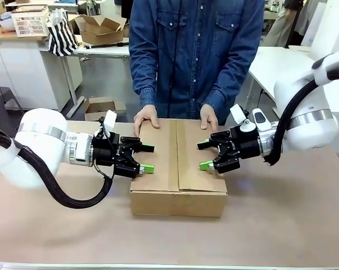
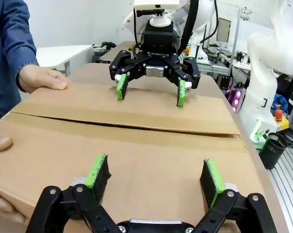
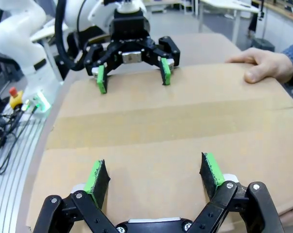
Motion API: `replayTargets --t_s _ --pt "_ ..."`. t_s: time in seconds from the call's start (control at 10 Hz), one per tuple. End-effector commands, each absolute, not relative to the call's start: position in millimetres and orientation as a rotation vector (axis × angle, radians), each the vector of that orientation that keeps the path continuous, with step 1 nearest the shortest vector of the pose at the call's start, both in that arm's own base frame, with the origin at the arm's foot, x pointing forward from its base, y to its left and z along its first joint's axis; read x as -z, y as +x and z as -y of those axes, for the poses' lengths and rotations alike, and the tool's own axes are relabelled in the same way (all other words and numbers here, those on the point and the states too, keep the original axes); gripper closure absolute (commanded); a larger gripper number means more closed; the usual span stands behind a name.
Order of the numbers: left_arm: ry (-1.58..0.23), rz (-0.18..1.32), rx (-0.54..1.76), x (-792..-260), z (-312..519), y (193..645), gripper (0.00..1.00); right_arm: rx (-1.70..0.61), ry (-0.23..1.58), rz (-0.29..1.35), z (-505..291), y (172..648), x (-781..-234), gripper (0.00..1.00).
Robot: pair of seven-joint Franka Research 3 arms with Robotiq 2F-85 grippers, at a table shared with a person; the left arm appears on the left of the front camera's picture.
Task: Pack the gift set into the box.
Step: Press and hold the closed box until the human finishes sealing it.
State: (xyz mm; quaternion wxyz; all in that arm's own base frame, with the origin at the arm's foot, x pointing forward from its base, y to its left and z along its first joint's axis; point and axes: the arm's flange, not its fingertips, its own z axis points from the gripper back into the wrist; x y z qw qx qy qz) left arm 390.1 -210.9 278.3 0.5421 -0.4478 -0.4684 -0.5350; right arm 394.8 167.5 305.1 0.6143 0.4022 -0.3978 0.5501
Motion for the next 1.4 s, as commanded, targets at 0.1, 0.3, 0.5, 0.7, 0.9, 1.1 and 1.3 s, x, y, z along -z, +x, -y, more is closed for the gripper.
replayTargets --t_s 0.1,0.3,0.5,0.7,0.9,1.1,1.3 --pt "-1.066 1.113 1.269 -278.7 207.8 385.7 0.00 -1.268 0.936 0.921 -168.0 394.8 -305.9 0.00" --pt "-1.066 1.113 1.269 -278.7 207.8 385.7 0.00 -1.268 0.936 0.921 -168.0 394.8 -305.9 0.00" --pt "-1.066 1.113 1.269 -278.7 207.8 385.7 0.00 -1.268 0.936 0.921 -168.0 394.8 -305.9 0.00" --pt "-1.066 1.113 1.269 -278.7 207.8 385.7 0.00 -1.268 0.936 0.921 -168.0 394.8 -305.9 0.00" --pt "-1.066 1.113 1.269 -278.7 207.8 385.7 0.00 -1.268 0.936 0.921 -168.0 394.8 -305.9 0.00" --pt "-1.066 1.113 1.269 -278.7 207.8 385.7 0.00 -1.268 0.936 0.921 -168.0 394.8 -305.9 0.00" --pt "-1.066 1.113 1.269 -278.7 207.8 385.7 0.00 -1.268 0.936 0.921 -168.0 394.8 -305.9 0.00"
